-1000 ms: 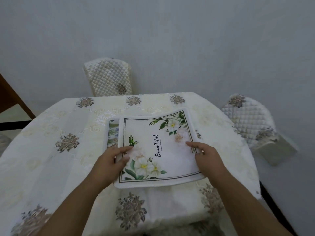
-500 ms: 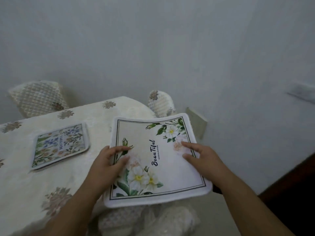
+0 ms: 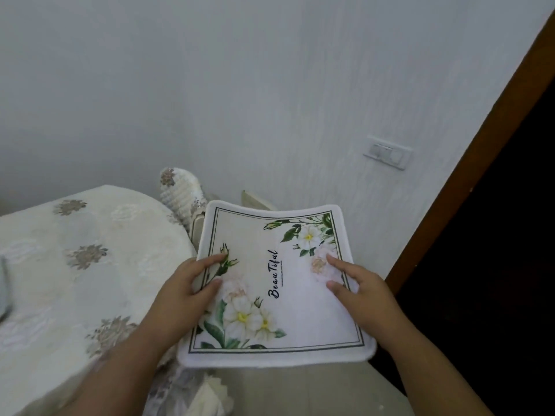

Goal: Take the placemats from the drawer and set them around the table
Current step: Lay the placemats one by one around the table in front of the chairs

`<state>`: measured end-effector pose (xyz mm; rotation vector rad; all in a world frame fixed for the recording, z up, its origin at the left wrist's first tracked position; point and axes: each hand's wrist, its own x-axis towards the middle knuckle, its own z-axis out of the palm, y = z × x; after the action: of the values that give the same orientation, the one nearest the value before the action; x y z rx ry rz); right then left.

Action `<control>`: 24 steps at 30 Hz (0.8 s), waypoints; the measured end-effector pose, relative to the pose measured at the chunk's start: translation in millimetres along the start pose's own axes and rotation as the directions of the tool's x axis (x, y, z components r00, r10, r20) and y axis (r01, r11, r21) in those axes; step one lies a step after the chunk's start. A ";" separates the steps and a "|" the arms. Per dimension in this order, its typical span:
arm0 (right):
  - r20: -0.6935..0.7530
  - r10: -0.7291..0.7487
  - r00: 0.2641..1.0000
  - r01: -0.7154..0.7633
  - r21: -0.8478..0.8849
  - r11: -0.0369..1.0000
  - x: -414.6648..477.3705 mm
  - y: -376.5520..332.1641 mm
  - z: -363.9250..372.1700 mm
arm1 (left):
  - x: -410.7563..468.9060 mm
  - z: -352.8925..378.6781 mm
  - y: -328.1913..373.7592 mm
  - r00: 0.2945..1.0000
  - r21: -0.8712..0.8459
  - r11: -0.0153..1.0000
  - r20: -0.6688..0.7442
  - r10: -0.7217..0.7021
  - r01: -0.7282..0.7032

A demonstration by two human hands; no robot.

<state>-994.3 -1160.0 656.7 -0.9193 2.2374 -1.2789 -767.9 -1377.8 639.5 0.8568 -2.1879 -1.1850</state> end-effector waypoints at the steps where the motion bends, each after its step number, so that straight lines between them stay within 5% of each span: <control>1: -0.001 0.008 1.000 -0.008 -0.006 1.000 9.3 3.9 -3.7 | 9.4 7.8 -0.6 1.000 -0.008 1.000 0.004 -0.011 0.011; 12: 0.146 -0.023 0.989 0.046 -0.160 0.986 214.4 19.0 -0.7 | 162.8 54.3 -42.6 0.980 -0.041 0.987 -0.112 -0.162 0.158; 24: 0.367 -0.178 0.913 0.231 -0.106 0.967 408.3 -16.7 54.3 | 278.3 26.3 -72.0 0.905 0.052 0.952 -0.327 -0.271 0.303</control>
<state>-1241.4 -1489.2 635.4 -1.3542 2.0069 -0.9420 -952.7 -1596.1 601.1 1.3522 -1.9152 -0.9865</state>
